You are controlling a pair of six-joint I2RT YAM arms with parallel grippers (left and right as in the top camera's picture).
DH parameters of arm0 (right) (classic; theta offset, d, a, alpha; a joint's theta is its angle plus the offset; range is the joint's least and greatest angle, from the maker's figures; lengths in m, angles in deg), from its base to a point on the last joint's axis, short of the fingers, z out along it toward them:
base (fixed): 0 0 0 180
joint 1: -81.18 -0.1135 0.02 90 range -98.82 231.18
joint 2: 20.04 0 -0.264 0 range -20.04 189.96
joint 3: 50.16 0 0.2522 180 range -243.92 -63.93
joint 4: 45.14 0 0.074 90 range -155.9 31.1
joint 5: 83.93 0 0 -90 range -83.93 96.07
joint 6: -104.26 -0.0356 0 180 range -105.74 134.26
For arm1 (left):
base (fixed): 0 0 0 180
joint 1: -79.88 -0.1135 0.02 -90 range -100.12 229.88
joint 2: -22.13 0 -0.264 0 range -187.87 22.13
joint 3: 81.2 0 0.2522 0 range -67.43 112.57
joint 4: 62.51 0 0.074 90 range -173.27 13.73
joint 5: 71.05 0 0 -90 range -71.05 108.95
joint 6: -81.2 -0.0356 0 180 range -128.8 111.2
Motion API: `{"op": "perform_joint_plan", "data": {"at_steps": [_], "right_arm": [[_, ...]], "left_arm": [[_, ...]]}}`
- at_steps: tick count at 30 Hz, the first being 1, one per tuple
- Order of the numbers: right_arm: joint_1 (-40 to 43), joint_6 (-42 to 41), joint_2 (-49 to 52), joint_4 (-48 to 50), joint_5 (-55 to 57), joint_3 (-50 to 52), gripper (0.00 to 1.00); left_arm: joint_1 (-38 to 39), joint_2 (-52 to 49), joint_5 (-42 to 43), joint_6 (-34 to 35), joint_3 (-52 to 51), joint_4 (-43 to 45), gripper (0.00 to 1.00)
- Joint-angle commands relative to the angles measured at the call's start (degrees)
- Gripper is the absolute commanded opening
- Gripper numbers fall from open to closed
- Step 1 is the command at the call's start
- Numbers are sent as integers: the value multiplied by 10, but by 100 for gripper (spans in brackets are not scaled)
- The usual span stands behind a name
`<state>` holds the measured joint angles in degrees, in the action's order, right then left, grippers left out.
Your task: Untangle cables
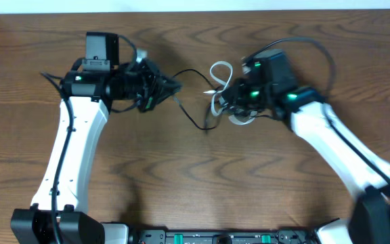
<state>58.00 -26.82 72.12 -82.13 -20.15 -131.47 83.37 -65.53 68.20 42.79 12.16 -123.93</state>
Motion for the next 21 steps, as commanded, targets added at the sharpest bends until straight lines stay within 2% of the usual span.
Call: {"op": "perform_joint_plan", "data": {"at_steps": [1,5,10,12,14,16,18,21], "right_arm": [[8,35,-84,-37,69,-2,1],[9,34,-151,-37,89,-2,1],[9,49,-213,57,-7,-2,1],[11,52,-235,75,13,-2,1],[16,52,-252,58,86,-2,1],[19,46,-260,4,212,-2,2],[19,13,-259,-69,344,-2,1],[19,-39,-251,-172,472,-2,1]], "left_arm": [[-4,10,-236,-27,5,-51,8],[-3,10,-339,-27,5,-89,7],[-3,8,-443,-27,5,-130,7],[-4,8,-493,-27,5,-147,7],[-4,8,-543,-24,5,-165,8],[-4,9,-584,-3,5,-185,8],[-4,8,-612,26,5,-202,7],[-4,9,-625,34,5,-207,7]]}}
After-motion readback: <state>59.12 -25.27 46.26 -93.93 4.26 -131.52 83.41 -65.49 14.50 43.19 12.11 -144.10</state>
